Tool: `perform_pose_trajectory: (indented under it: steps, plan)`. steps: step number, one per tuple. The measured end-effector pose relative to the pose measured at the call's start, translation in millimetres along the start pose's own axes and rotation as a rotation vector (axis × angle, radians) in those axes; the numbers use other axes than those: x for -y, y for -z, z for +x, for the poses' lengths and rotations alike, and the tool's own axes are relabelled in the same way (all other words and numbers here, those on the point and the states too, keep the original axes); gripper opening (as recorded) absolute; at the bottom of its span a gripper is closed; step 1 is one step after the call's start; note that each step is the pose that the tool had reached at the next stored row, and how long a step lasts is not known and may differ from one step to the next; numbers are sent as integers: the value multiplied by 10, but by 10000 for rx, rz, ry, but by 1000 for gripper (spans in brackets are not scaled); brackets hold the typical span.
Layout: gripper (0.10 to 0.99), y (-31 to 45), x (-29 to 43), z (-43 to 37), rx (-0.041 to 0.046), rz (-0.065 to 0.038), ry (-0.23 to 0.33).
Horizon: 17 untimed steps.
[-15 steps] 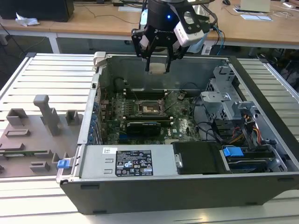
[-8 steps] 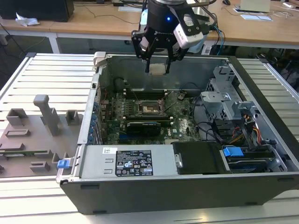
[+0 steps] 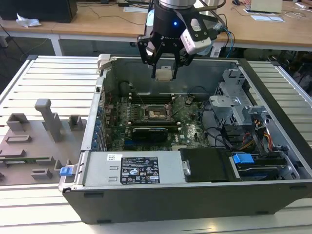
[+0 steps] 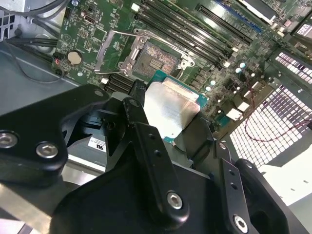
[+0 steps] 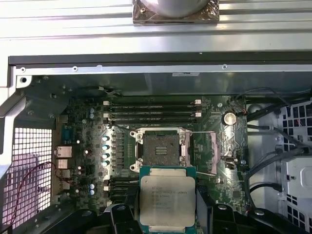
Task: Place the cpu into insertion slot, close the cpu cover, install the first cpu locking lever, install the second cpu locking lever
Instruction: 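Place the cpu into insertion slot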
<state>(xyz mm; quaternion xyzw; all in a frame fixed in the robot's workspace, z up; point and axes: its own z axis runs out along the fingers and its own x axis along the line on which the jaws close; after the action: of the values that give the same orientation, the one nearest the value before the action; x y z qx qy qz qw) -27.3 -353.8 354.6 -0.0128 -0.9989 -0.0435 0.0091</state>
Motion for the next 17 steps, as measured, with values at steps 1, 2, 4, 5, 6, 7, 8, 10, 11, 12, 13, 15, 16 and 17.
perform_pose_trajectory:
  steps: [1, 2, 4, 5, 6, 7, 8, 10, 11, 12, 13, 15, 16, 17]
  plan:
    - [545, -14, 1, 0, 0, 0, 0]
    - [545, -25, 2, -1, 0, 0, 0]
    - [545, -51, 4, -1, 1, 0, 0]
    - [545, -59, 5, -1, 0, 0, 0]
    - [545, -63, 5, -1, 0, 0, 0]
    - [545, -71, 6, -1, 0, 0, 0]
    - [545, -85, 7, -2, 0, -1, 0]
    - [545, -110, 9, -2, 1, 0, 0]
    - [545, -118, 10, -2, 0, -1, 0]
    - [545, -130, 11, -3, 0, 0, 0]
    - [545, -138, 12, -3, 0, 0, 0]
    - [545, -170, 15, -3, 0, 0, 0]
    - [545, -181, 16, -3, 0, 0, -1]
    - [545, -193, 17, -4, 0, -1, 0]
